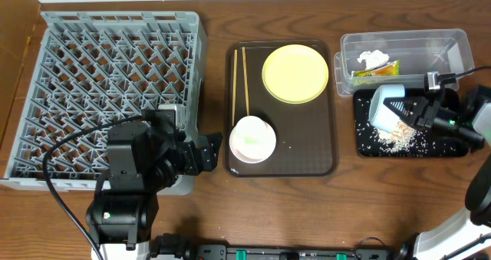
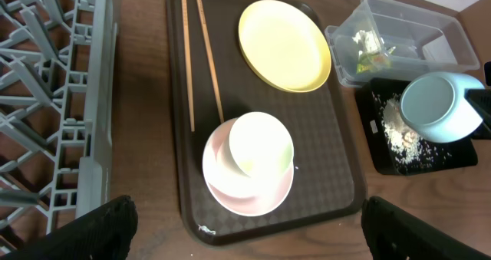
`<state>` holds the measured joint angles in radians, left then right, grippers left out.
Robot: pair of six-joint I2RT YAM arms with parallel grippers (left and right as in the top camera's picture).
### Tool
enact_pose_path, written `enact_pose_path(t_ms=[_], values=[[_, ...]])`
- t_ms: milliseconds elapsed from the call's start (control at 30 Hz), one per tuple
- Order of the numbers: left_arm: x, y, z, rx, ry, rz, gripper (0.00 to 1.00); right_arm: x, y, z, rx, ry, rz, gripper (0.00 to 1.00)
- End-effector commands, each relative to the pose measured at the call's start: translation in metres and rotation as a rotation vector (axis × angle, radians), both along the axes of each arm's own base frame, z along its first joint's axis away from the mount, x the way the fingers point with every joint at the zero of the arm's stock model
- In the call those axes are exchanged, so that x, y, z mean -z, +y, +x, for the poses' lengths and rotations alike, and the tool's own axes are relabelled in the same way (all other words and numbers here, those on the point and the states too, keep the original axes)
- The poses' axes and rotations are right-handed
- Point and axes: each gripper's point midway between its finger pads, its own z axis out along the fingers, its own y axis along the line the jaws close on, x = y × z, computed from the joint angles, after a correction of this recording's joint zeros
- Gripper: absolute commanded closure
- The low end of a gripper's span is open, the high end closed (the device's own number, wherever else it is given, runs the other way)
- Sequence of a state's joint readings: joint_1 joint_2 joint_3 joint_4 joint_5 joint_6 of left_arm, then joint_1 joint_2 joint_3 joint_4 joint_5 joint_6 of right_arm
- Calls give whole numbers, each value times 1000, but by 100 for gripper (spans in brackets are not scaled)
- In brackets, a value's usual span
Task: Sort waste into correct bins and load items into the dishwasher
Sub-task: 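Tip the bowl over the black tray to dump the rice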
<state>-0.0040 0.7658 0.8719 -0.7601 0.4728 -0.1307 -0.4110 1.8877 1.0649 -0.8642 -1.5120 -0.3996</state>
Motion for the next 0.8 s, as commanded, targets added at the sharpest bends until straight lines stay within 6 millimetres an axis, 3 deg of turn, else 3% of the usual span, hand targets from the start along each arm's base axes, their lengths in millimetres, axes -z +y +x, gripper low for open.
enact_pose_path(t_ms=[0, 100, 200, 300, 400, 467, 533, 567, 600, 667, 700, 767], values=[[-10, -3, 0, 14, -22, -8, 6, -10, -9, 3, 24, -94, -10, 99], [-10, -3, 0, 14, -22, -8, 6, -11, -12, 5, 38, 23, 63, 99], [-10, -3, 0, 14, -22, -7, 6, -16, -9, 3, 27, -119, -3, 99], [-10, -3, 0, 14, -22, -8, 6, -16, -16, 6, 46, -18, 44, 99], [-10, -3, 0, 14, -22, -8, 6, -12, -14, 3, 35, -88, -49, 99], [-10, -3, 0, 14, -22, -8, 6, -4, -17, 5, 51, 68, -18, 99], [-10, -3, 0, 14, -22, -8, 6, -23, -8, 0, 34, 24, 63, 99], [-10, -3, 0, 14, -22, -8, 6, -20, -5, -1, 21, -27, -4, 99], [-10, -3, 0, 14, -22, -8, 6, -3, -7, 0, 14, -6, -108, 99], [-10, -3, 0, 14, -22, -8, 6, 20, -17, 7, 68, 226, -148, 99], [-10, -3, 0, 14, -23, -8, 6, 10, -14, 8, 59, 200, -88, 99], [-10, -3, 0, 14, -22, -8, 6, -29, -3, 4, 12, -34, 38, 99]])
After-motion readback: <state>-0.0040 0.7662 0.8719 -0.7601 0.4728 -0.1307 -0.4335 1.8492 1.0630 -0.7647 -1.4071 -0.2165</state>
